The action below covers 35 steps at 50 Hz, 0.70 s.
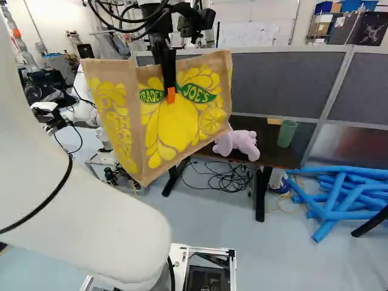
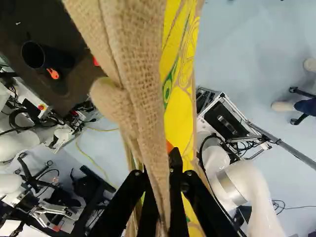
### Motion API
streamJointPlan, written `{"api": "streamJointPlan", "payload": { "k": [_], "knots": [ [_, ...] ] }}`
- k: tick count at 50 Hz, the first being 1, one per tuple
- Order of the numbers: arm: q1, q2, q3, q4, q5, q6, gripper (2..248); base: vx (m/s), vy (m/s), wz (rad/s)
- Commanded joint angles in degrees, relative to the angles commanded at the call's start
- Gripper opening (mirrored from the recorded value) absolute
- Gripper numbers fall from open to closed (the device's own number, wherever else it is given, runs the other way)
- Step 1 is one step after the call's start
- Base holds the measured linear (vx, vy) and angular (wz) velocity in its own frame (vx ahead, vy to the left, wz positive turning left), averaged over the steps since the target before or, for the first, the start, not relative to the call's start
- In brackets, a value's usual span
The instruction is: Pick up the bag on the ground and place it on the table
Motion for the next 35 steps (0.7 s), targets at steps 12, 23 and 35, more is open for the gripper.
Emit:
{"api": "streamJointPlan", "payload": {
  "k": [12,23,35],
  "knots": [
    [0.0,0.0,0.0,0.0,0.0,0.0,21,0.141,-0.018,0.001],
    [0.0,0.0,0.0,0.0,0.0,0.0,21,0.134,-0.069,0.002],
    [0.0,0.0,0.0,0.0,0.0,0.0,21,0.123,-0.071,0.0]
  ]
}}
